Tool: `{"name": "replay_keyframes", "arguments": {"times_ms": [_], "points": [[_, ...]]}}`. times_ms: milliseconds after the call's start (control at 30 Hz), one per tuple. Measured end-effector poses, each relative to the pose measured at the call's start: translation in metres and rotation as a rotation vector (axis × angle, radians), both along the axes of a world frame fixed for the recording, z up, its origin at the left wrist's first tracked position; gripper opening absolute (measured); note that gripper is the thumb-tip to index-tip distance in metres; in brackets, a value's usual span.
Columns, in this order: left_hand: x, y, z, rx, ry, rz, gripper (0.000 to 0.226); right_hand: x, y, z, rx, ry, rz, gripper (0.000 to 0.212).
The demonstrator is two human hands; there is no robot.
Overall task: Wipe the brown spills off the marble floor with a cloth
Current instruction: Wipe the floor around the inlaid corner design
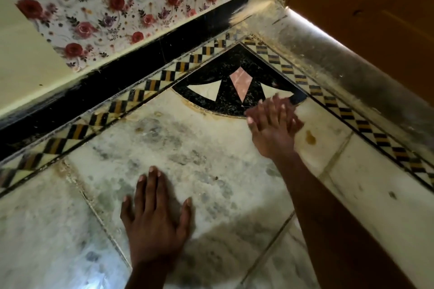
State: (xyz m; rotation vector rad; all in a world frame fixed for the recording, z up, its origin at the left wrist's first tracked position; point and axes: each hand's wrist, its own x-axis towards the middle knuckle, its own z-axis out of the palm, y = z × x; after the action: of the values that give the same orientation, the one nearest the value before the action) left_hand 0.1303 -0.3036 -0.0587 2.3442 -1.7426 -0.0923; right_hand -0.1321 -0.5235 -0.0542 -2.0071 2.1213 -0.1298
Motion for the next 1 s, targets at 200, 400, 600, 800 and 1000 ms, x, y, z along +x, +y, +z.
{"name": "replay_keyframes", "arguments": {"times_ms": [200, 400, 600, 800, 1000], "points": [[-0.001, 0.002, -0.001, -0.024, -0.023, -0.012, 0.089, 0.045, 0.042, 0.006, 0.036, 0.034, 0.335, 0.069], [-0.003, 0.001, 0.0, -0.034, -0.015, -0.011, 0.088, -0.018, -0.01, 0.009, 0.067, -0.047, -0.047, 0.074], [-0.004, 0.003, -0.001, -0.041, -0.031, -0.006, 0.088, 0.036, 0.093, 0.013, 0.102, 0.004, 0.151, 0.08], [0.0, 0.0, -0.002, -0.023, -0.009, -0.005, 0.089, -0.021, -0.025, -0.002, 0.081, 0.022, 0.204, 0.103], [-0.004, 0.0, 0.003, 0.036, -0.011, -0.014, 0.092, -0.047, 0.094, -0.008, -0.026, 0.065, -0.066, 0.086]]}}
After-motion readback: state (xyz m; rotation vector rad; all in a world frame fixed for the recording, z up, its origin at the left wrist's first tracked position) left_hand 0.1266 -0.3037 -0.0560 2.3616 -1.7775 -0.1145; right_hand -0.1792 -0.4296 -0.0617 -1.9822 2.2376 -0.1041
